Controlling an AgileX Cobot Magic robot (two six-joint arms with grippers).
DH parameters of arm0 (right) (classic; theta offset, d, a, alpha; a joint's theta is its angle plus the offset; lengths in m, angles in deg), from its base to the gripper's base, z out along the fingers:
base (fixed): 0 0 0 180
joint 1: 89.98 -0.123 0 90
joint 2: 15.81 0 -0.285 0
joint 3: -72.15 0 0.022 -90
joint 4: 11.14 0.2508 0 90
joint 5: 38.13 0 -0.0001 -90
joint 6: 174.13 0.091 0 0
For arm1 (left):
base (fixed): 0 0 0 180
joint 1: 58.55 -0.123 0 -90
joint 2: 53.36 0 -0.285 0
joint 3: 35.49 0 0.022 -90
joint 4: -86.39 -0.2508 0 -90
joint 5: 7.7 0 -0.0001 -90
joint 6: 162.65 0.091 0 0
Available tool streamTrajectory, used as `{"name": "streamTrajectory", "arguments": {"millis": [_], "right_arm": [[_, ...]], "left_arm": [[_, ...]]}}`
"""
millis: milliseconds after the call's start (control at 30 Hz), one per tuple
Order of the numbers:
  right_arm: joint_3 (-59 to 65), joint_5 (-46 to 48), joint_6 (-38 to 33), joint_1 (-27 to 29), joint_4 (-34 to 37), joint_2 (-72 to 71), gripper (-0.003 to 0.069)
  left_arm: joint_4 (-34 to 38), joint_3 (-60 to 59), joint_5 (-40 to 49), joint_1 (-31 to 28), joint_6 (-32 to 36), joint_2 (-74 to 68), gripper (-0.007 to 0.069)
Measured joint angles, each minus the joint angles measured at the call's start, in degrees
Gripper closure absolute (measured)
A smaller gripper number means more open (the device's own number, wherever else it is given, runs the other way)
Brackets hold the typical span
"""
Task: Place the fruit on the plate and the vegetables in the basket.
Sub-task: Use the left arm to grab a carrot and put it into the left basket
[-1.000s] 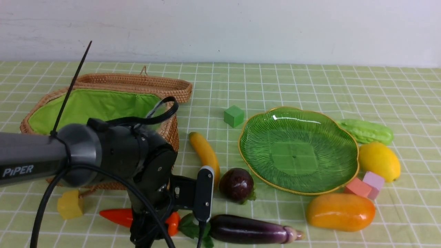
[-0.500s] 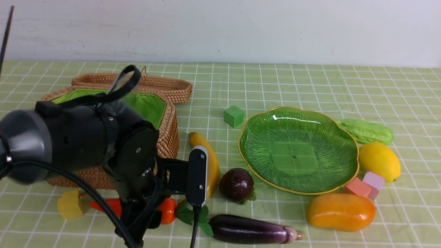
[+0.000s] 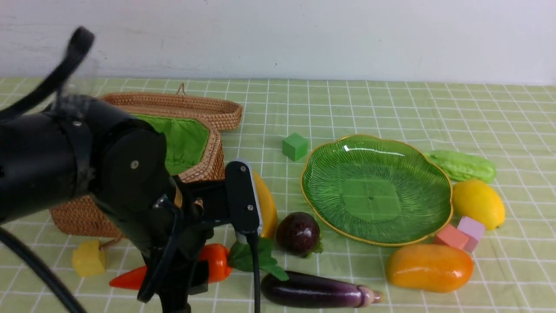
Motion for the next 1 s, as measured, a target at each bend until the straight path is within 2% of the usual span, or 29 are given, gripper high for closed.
{"name": "streamTrajectory", "arguments": {"millis": [133, 333, 500, 667, 800, 1000], "right_arm": [[0.00, -3.44, 0.00, 0.00, 1.56, 0.00, 0.0605], [0.00, -14.43, -2.65, 0.00, 7.20, 0.00, 0.0605], [0.00, -21.00, -7.49, 0.00, 12.69, 0.00, 0.0603], [0.00, -21.97, -11.12, 0.00, 15.71, 0.00, 0.0601], [0.00, -21.85, -11.72, 0.00, 16.10, 0.00, 0.0599], [0.00, -20.91, -11.79, 0.00, 16.10, 0.00, 0.0598]], "left_arm": [[-1.71, 3.34, 2.10, -0.19, -3.83, 4.43, 0.0246], [-8.69, 10.48, 0.61, -5.48, -6.04, 6.82, 0.0246], [-10.27, 11.42, -6.45, -13.21, -2.50, 3.27, 0.0246], [-11.31, 11.42, -15.90, -19.50, 4.06, -3.80, 0.0246], [-16.08, 11.42, -24.11, -21.52, 5.53, -8.60, 0.0246], [-21.03, 11.42, -29.30, -21.70, 5.58, -11.21, 0.0246]]}}
